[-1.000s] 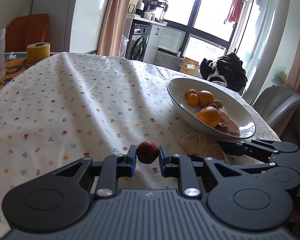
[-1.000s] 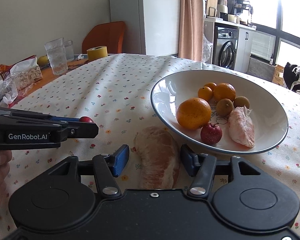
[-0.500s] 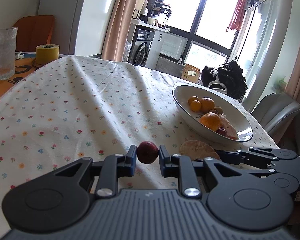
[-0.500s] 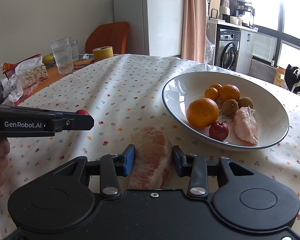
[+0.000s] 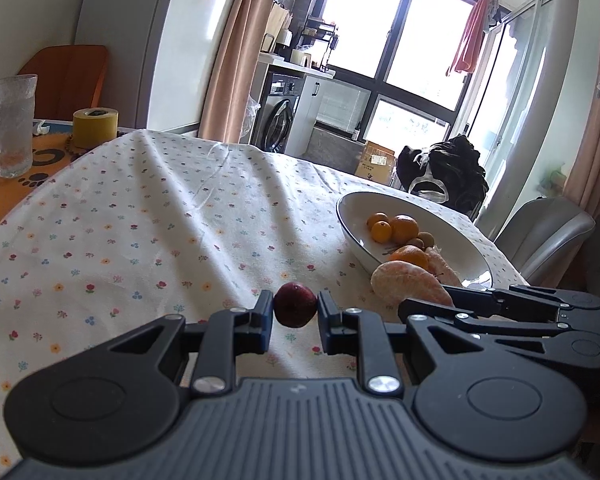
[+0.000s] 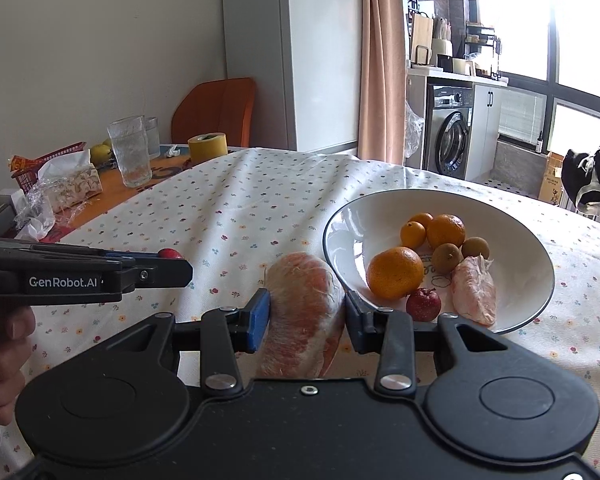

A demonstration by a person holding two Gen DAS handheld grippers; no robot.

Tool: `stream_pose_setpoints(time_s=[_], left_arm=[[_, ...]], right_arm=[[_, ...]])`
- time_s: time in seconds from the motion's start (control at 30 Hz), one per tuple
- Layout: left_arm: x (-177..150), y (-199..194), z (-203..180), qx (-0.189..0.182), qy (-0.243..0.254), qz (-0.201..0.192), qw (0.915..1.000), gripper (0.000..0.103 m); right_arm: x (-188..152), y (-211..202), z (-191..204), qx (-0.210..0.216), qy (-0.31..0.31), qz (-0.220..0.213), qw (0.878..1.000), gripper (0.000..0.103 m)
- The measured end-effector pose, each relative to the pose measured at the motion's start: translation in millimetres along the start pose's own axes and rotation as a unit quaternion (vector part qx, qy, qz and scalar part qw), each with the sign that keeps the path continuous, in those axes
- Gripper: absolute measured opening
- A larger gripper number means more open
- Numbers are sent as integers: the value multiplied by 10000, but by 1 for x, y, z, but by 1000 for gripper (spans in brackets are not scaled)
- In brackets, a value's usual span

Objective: Organize fruits
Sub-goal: 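Carry the plum and pomelo segment into the bowl and open both tools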

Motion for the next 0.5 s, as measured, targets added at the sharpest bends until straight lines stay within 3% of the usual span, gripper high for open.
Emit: stream_pose_setpoints(time_s=[0.5], left_arm=[[16,29,-36,-145,377,61,9992,22]], right_arm=[[19,-6,-70,-546,389,-384,9970,38]])
Point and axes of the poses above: each gripper's, at about its wrist camera, not at the fingertips, and y roughly the way its jaws point, z to its left, x to its top, the point moved 6 cm from there along y, roughly the way its jaws point, and after that the axes turned 9 degrees about -z, right-handed, at the moved point
